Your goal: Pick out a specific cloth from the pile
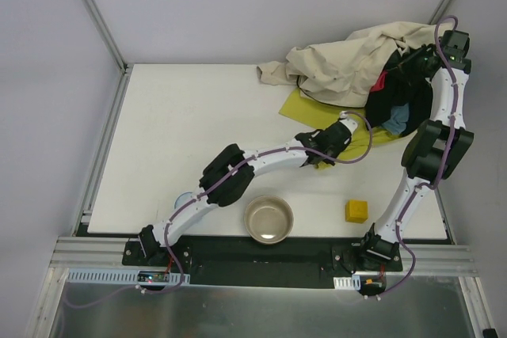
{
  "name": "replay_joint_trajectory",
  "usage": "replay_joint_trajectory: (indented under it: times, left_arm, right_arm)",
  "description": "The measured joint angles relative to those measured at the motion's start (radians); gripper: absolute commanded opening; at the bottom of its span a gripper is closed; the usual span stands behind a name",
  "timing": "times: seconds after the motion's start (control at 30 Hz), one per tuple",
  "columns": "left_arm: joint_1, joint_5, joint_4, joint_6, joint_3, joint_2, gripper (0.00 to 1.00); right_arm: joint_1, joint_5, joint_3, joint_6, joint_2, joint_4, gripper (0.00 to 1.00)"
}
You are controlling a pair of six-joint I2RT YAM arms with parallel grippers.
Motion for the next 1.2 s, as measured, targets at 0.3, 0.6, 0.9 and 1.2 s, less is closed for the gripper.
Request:
replay_joint_trajectory:
  times: [0.3, 0.6, 0.9, 1.2]
  left_arm:
    - [0.035, -0.071, 0.132, -0.032, -0.490, -0.335, 0.00]
    - [0.126, -0.127, 0.240, -0.135, -1.031, -0.741, 0.00]
    - [0.240, -0.129, 0.240, -0.193, -1.238, -1.018, 0.19]
    - [0.240, -0.039, 0.198, -0.155, -1.074, -0.918, 0.88]
  right_arm:
    - [0.000, -0.005, -0.003, 0.000, 0.000, 0.001, 0.01]
    - [0.000, -0.016, -0.003, 0.007, 0.000, 0.002, 0.01]
    - [0.003, -0.019, -0.003, 0.013, 0.000, 0.002, 0.01]
    - [0.054, 0.102, -0.043, -0.089, -0.042, -0.044, 0.78]
